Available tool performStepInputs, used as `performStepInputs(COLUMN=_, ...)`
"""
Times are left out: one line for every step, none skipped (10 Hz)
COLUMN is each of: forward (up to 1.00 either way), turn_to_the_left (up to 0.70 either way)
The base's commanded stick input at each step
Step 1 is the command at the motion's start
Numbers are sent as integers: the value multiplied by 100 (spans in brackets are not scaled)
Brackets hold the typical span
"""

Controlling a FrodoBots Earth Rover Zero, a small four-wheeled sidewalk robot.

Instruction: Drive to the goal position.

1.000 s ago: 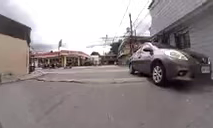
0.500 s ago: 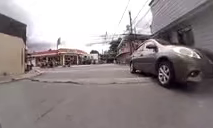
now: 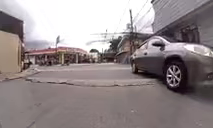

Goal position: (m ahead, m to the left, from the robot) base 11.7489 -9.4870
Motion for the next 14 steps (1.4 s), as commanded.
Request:
performStepInputs(forward=70, turn_to_the_left=0)
performStepInputs(forward=70, turn_to_the_left=0)
performStepInputs(forward=70, turn_to_the_left=0)
performStepInputs(forward=70, turn_to_the_left=0)
performStepInputs(forward=70, turn_to_the_left=0)
performStepInputs(forward=70, turn_to_the_left=0)
performStepInputs(forward=70, turn_to_the_left=0)
performStepInputs(forward=70, turn_to_the_left=0)
performStepInputs(forward=70, turn_to_the_left=0)
performStepInputs(forward=70, turn_to_the_left=0)
performStepInputs(forward=70, turn_to_the_left=0)
performStepInputs(forward=70, turn_to_the_left=0)
performStepInputs(forward=70, turn_to_the_left=0)
performStepInputs(forward=70, turn_to_the_left=0)
